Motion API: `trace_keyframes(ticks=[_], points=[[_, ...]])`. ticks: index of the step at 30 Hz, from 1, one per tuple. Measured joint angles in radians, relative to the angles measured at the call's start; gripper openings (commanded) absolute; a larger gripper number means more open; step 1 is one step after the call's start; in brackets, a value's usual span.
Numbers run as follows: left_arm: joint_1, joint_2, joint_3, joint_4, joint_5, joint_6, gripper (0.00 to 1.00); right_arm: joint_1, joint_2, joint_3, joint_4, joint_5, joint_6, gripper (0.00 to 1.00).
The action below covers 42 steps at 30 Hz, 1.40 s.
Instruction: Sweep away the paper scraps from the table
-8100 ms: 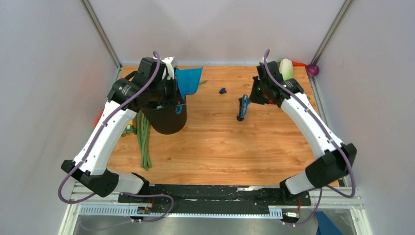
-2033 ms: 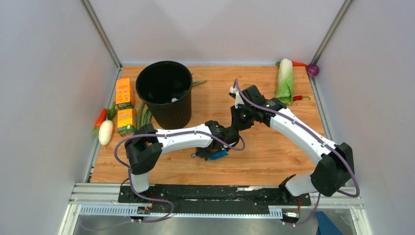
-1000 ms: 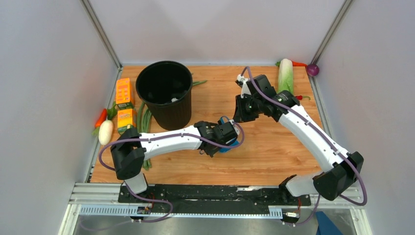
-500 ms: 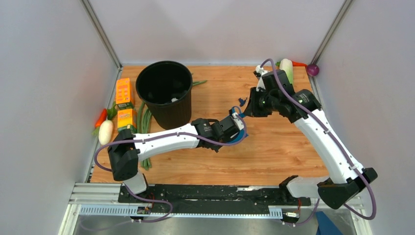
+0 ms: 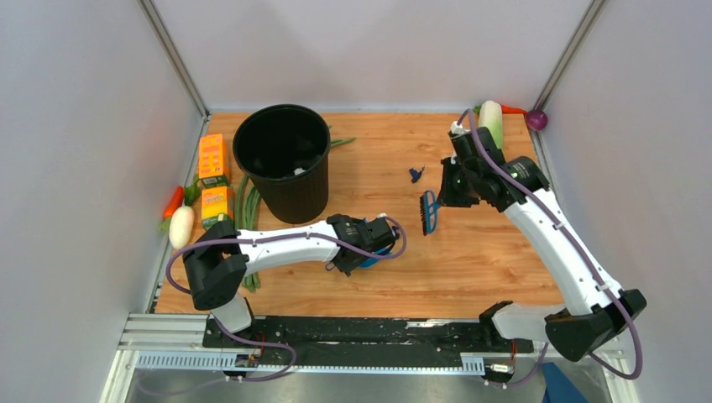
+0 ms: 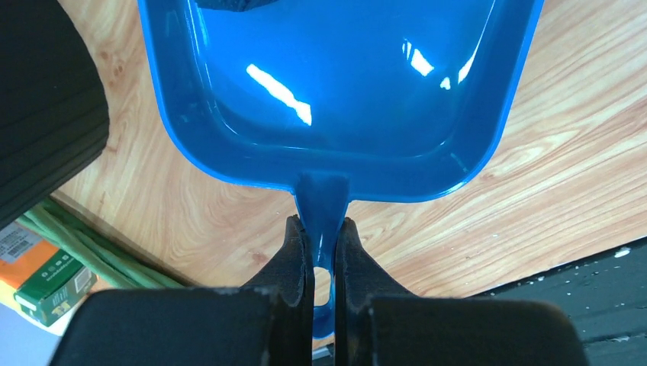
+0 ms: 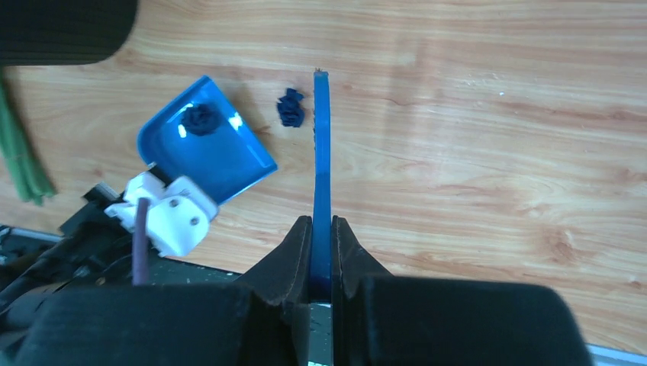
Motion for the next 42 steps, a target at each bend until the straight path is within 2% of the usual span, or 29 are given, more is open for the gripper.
trace_keyframes(ticks=[5, 11, 14, 21, 29, 36, 42], points=[[0.0, 0.0, -0.027, 0.001, 0.008, 0.001, 0.0, 0.0, 0.085, -0.051, 0.008, 0.059, -0.013, 0.0], [0.0, 0.034, -0.023, 0.019, 0.024, 0.002, 0.0, 0.0, 0.289, -0.087, 0.032, 0.098, -0.049, 0.0], [0.0, 0.084, -0.017, 0.036, 0.036, 0.002, 0.0, 0.0, 0.377, -0.088, 0.059, 0.081, -0.075, 0.0], [0.0, 0.119, -0.009, 0.046, 0.051, 0.002, 0.0, 0.005, 0.432, -0.036, 0.089, -0.009, -0.142, 0.0], [0.0, 0.121, 0.005, 0.052, 0.049, 0.005, 0.0, 0.064, 0.426, -0.067, 0.149, -0.198, -0.181, 0.0], [0.0, 0.137, 0.012, 0.048, 0.05, 0.01, 0.0, 0.087, 0.332, -0.172, 0.192, -0.357, -0.19, 0.0], [-0.007, 0.138, 0.018, 0.037, 0.05, 0.026, 0.0, 0.08, 0.265, -0.231, 0.205, -0.383, -0.201, 0.0]])
